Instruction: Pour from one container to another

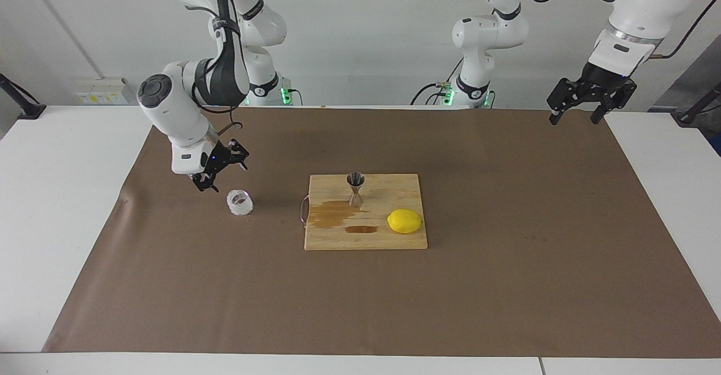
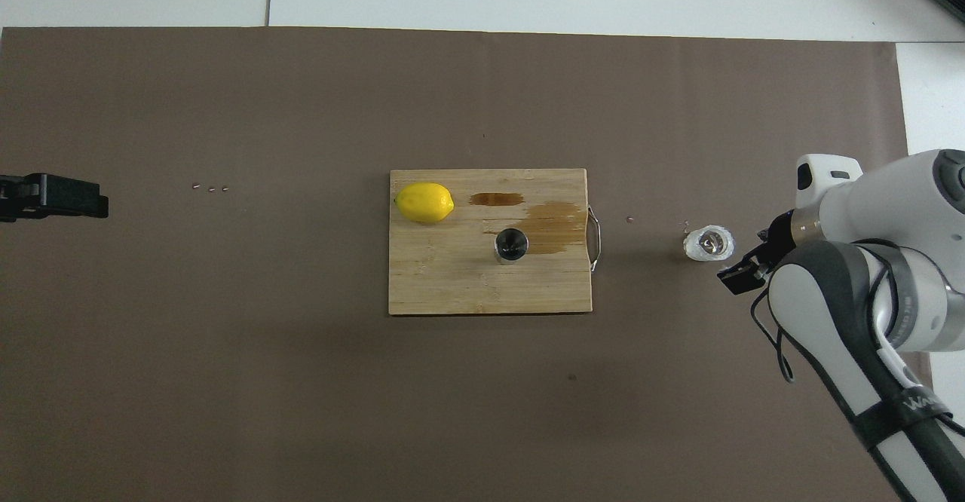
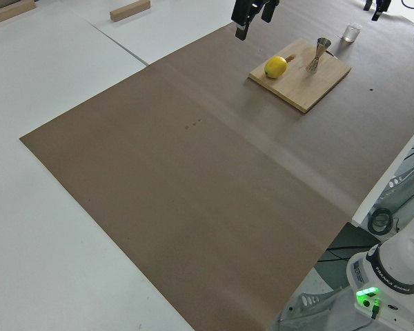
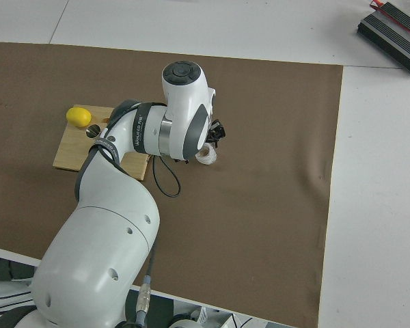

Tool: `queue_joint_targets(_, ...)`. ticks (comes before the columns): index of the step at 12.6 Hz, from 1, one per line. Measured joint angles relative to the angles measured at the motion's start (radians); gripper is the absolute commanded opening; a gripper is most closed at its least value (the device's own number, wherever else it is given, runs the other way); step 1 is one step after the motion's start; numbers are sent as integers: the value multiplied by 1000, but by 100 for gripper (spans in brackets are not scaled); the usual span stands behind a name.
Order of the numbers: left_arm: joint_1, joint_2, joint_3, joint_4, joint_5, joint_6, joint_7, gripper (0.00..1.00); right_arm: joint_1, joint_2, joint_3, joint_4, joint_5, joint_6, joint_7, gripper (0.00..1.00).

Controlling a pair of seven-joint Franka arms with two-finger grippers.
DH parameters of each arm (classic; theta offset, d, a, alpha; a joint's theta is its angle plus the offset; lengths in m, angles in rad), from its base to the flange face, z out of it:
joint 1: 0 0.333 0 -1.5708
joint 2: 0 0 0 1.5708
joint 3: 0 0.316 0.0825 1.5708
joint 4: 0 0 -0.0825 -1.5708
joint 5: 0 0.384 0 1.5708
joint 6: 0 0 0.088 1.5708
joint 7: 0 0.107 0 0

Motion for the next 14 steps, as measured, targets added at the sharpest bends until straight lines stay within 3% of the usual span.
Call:
queue_joint_targets(4,0,0,0,0,0,-12,0,100,11,-76,1,96,-52,-237,382,100)
queue_joint_targets(8,0,0,0,-1,0,-21,0,100,-7,-81,-5,301,-52,-450,603,100)
queue_joint_targets(10,0,0,-1,-1,0,-23,0,100,-8,-85,-14,405,-52,-512,644,100)
queue_joint_targets(14,0,1,-2,0,0,-32,0,100,-33,-76,-29,513,-19,-566,650,100)
